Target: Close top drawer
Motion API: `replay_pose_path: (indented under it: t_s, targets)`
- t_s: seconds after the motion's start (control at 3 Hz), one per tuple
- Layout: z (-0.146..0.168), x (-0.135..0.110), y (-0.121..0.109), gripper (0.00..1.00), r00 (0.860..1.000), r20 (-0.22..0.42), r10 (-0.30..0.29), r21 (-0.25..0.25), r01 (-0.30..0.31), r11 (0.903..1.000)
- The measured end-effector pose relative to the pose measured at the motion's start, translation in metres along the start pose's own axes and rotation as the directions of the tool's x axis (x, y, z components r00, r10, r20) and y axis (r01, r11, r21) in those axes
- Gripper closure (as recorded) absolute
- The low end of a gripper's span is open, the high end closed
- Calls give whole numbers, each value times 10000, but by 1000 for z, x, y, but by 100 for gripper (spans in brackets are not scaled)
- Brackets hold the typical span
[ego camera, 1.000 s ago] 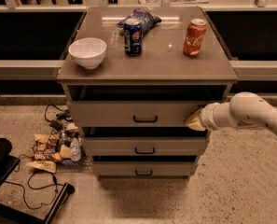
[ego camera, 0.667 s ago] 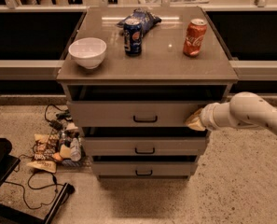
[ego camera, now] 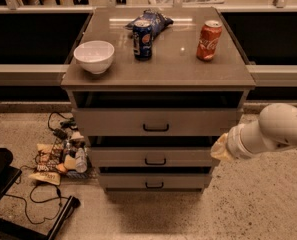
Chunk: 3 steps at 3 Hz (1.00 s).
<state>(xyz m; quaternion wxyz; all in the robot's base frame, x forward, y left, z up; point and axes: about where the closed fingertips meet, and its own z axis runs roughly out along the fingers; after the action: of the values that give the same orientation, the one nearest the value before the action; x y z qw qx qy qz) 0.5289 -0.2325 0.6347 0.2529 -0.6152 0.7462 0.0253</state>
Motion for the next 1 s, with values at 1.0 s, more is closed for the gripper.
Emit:
replay_pose_path:
  t_s: [1.0]
  targets:
    - [-144,2,31,100,9544,-2103,-2120,-723,2011,9769]
